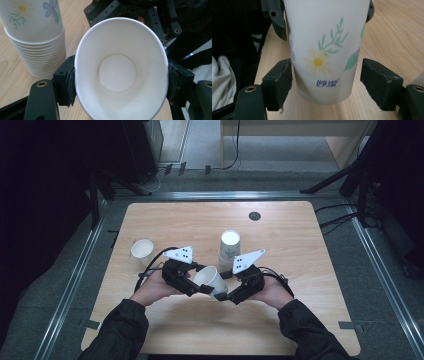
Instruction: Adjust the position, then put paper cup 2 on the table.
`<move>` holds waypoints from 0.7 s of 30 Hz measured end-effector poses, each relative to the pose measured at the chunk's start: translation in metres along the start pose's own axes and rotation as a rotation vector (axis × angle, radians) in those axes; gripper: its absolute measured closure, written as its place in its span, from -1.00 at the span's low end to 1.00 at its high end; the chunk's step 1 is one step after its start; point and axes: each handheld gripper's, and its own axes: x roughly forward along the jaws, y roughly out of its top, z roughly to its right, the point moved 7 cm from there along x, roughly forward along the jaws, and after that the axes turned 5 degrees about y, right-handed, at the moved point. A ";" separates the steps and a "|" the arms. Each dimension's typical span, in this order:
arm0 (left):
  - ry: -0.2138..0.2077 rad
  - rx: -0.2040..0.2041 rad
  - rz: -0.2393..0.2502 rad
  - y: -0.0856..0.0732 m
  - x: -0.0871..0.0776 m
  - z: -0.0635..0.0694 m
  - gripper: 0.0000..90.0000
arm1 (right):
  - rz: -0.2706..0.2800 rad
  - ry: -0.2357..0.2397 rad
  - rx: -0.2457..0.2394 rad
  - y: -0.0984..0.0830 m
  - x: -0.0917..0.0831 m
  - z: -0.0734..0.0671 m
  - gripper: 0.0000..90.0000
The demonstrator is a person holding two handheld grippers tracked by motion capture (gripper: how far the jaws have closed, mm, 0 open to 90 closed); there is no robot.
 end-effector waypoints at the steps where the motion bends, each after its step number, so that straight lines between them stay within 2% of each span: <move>1: -0.001 -0.002 -0.003 0.000 -0.001 0.000 -0.42 | -0.001 -0.005 0.004 0.000 0.000 0.000 -0.44; 6: 0.011 -0.006 -0.003 0.000 -0.008 -0.003 -0.40 | -0.015 -0.018 0.008 -0.002 0.000 0.002 -0.49; 12: 0.049 -0.003 -0.003 0.002 -0.019 -0.007 -0.40 | -0.036 -0.045 0.009 -0.007 0.002 0.004 -0.54; 16: 0.068 -0.021 -0.023 0.001 -0.026 -0.011 -0.40 | -0.037 -0.093 0.004 -0.009 0.001 0.007 -0.56; 18: 0.076 -0.019 -0.041 -0.001 -0.027 -0.013 -0.40 | -0.032 -0.135 0.006 -0.010 0.000 0.010 -0.56; 21: 0.093 -0.018 -0.061 -0.003 -0.029 -0.016 -0.40 | -0.036 -0.164 0.014 -0.013 -0.002 0.012 -0.56</move>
